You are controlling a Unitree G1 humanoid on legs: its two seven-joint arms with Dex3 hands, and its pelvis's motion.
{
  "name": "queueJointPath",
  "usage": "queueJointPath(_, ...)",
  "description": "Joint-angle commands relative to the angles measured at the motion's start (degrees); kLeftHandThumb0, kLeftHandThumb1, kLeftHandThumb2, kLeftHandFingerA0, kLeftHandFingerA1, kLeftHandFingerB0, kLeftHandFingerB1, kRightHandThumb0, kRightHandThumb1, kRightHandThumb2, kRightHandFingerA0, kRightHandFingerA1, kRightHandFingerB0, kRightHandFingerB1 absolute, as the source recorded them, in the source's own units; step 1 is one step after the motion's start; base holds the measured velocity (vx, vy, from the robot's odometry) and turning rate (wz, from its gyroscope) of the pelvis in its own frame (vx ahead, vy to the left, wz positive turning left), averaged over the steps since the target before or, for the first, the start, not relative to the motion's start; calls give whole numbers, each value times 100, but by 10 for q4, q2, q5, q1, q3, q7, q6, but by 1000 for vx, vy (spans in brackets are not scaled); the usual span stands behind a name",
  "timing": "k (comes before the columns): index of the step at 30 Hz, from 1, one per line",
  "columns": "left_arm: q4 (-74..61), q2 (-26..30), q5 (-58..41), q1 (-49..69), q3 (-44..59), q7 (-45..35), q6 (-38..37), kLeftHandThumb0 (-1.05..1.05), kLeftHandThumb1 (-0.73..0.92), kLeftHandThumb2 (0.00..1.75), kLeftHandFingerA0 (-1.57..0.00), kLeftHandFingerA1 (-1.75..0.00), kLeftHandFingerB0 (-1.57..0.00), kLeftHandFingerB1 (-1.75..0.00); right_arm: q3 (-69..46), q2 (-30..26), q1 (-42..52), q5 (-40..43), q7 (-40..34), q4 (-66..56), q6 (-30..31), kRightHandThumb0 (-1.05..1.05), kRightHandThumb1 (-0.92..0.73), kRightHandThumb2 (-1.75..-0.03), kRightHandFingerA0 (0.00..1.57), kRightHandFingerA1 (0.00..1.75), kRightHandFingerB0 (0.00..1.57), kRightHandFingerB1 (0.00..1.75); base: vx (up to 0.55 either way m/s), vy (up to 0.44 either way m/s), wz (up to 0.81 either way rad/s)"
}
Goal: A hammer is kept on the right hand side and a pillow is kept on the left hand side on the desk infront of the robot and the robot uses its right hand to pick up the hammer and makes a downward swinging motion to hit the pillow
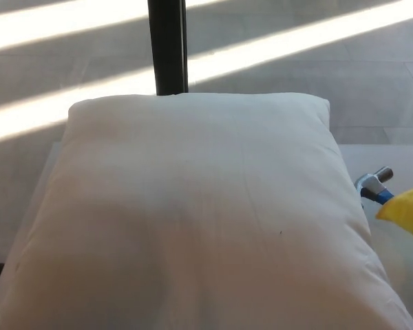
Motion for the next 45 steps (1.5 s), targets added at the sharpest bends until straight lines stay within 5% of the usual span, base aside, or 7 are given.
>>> queueJointPath(1,4,10,0,6,1,-5,-10,-63,71,62,-49,-55,-56,-43,-11,-9,-26,20,-15,-14,-4,-16,-56,-105,101,174,75,140,0,0,0)
queueJointPath(16,6,3,-4,21,4,-10,-16,-63,71,62,-48,-54,-57,-45,-132,49,-97,133,-8,-99,66,-24,-46,-120,128,147,111,135,0,0,0)
queueJointPath(17,2,3,-8,24,8,-8,-11,-63,71,62,-54,-58,-61,-47,-151,45,-121,149,-10,-105,87,-17,-46,-121,103,175,76,175,0,0,0)
queueJointPath(19,1,3,-4,23,6,1,-11,-62,72,62,-56,-57,-59,-46,-158,45,-130,156,-3,-133,106,-28,-45,-123,130,149,111,139,0,0,0)
queueJointPath(20,1,5,-4,27,6,-3,-13,-62,73,62,-53,-58,-57,-45,-160,53,-134,164,3,-152,123,-19,-45,-132,106,175,78,175,0,0,0)
queueJointPath(28,-6,5,-4,31,5,-7,-8,-63,73,62,-45,-55,-51,-44,-196,156,-137,268,3,-300,285,-23,-47,-132,103,175,70,175,0,0,0)
queueJointPath(45,5,1,-5,35,8,0,-10,-62,74,62,-45,-53,-48,-41,-242,453,-168,384,-113,-434,508,-44,-92,-69,107,175,64,175,0,0,0)
